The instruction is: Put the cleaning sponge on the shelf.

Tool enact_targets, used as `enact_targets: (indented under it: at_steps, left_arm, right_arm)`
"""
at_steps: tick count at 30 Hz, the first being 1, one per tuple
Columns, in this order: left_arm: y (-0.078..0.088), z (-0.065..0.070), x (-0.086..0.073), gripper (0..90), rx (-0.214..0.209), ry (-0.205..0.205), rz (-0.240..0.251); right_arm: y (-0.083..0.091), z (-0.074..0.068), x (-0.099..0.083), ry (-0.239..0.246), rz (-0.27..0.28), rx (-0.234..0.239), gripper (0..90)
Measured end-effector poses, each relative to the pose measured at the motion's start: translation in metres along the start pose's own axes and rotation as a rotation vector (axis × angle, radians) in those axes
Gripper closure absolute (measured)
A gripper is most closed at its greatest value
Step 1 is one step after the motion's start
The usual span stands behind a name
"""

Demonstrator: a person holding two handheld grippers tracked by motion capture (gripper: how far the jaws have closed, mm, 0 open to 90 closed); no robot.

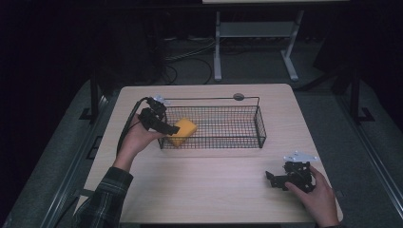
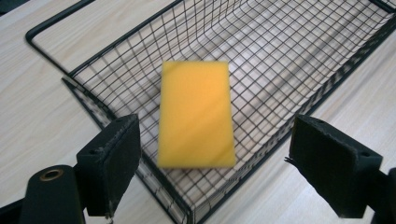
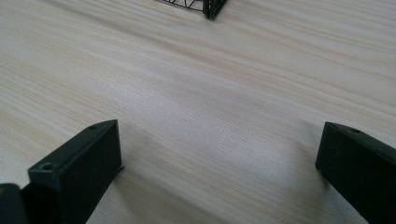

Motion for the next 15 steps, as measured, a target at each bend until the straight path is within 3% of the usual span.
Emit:
enact_targets:
  at_steps: [15]
  left_arm:
    - [0.023,0.005,-0.043,16.1,0.015,0.011,0.072]
  right_arm:
    - [0.0,0.0,0.0,0.0,0.0,-0.001,0.0]
Point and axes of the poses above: each handheld gripper's, and its own axes: y roughly backward along the jaws, x roughly out of its top, z roughly to its right, the point moved 5 cm from there along -y, roughly forward along the jaws, and after that the axes turned 6 degrees about -x, right-handed, at the moved point
